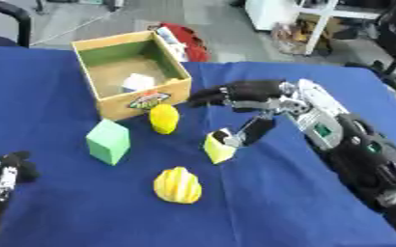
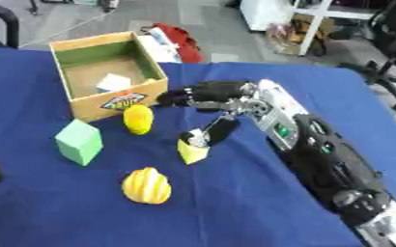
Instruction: Pick up objects on the table and place them in the box.
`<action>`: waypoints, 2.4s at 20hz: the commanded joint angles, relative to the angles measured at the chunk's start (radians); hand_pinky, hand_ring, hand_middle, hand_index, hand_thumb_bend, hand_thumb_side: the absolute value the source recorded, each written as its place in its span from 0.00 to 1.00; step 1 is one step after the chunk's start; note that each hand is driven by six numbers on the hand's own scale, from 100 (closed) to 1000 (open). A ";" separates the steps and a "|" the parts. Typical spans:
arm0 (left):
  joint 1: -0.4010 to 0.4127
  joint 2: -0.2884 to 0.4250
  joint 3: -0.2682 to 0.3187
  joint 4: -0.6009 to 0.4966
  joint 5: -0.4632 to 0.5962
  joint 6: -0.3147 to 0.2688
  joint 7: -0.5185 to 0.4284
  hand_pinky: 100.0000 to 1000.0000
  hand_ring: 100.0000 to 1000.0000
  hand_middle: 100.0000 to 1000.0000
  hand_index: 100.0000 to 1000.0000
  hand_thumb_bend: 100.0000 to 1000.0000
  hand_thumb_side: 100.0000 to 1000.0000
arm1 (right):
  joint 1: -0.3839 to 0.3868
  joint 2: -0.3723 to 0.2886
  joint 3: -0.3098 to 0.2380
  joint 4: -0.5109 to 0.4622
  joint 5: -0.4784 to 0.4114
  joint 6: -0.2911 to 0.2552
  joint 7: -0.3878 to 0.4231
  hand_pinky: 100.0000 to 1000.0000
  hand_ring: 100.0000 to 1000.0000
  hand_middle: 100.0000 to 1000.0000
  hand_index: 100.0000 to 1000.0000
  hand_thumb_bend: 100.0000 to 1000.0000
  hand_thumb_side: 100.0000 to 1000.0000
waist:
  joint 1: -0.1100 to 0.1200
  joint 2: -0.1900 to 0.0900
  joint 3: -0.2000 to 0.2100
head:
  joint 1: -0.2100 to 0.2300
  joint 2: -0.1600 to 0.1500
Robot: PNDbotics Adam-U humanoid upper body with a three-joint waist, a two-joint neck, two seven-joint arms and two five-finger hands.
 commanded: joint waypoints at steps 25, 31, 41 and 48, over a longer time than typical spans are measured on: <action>-0.017 0.016 0.002 -0.012 -0.004 0.002 0.006 0.60 0.51 0.48 0.69 0.00 0.70 | -0.020 0.078 -0.075 0.277 0.136 -0.097 0.032 0.90 0.99 0.91 1.00 0.00 0.48 | 0.029 -0.008 -0.007 | -0.002 -0.009; -0.016 0.016 0.002 -0.012 -0.003 0.002 0.006 0.60 0.51 0.48 0.69 0.00 0.71 | -0.024 0.086 -0.086 0.286 0.147 -0.117 -0.038 0.84 0.88 0.70 1.00 0.00 0.11 | 0.030 -0.007 -0.008 | -0.001 -0.010; -0.017 0.016 0.003 -0.012 -0.003 0.002 0.009 0.60 0.51 0.48 0.69 0.00 0.70 | -0.043 0.080 -0.117 0.249 0.155 -0.154 -0.464 0.65 0.55 0.22 0.93 0.00 0.09 | 0.033 -0.005 -0.012 | 0.007 -0.008; -0.016 0.017 0.002 -0.013 -0.003 0.002 0.009 0.60 0.51 0.48 0.69 0.00 0.70 | -0.133 0.085 -0.119 0.242 0.114 -0.146 -0.521 0.65 0.55 0.22 0.93 0.00 0.06 | 0.033 -0.004 -0.009 | 0.013 -0.005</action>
